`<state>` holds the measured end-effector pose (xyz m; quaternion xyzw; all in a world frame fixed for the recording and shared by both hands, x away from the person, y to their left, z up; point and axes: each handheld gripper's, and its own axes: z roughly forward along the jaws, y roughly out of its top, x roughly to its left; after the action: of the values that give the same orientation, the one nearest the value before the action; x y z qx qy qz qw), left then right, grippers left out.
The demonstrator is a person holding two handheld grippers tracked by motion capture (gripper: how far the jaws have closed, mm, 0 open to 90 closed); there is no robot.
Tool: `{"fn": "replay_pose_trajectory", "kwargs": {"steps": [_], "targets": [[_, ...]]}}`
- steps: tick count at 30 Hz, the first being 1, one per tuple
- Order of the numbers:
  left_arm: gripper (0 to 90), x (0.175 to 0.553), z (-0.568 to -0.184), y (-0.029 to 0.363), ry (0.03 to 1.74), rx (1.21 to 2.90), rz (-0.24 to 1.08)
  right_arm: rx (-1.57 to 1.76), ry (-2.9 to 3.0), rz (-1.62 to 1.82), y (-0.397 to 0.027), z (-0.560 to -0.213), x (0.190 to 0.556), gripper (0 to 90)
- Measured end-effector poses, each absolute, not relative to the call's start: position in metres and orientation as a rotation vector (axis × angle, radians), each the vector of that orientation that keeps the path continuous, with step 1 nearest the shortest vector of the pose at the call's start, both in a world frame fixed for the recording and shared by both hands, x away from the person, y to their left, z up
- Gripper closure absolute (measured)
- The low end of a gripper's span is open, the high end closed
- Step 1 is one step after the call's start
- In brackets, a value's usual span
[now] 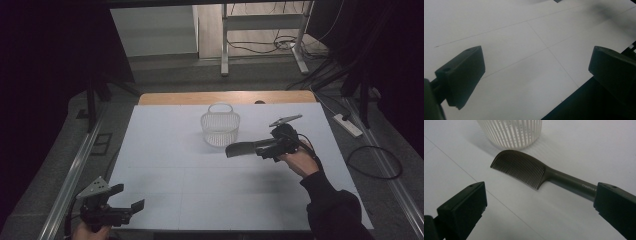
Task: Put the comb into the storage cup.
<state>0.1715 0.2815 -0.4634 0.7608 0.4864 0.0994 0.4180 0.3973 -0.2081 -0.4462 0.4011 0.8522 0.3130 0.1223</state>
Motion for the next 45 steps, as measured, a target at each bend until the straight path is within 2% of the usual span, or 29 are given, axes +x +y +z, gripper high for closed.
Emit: {"fn": "replay_pose_trajectory", "kwargs": {"steps": [45], "targets": [[1.8,0.173,-0.464,0.282,1.223,1.902,0.233,1.297,2.474,0.724,-0.182,-0.468,0.469,0.0]]}}
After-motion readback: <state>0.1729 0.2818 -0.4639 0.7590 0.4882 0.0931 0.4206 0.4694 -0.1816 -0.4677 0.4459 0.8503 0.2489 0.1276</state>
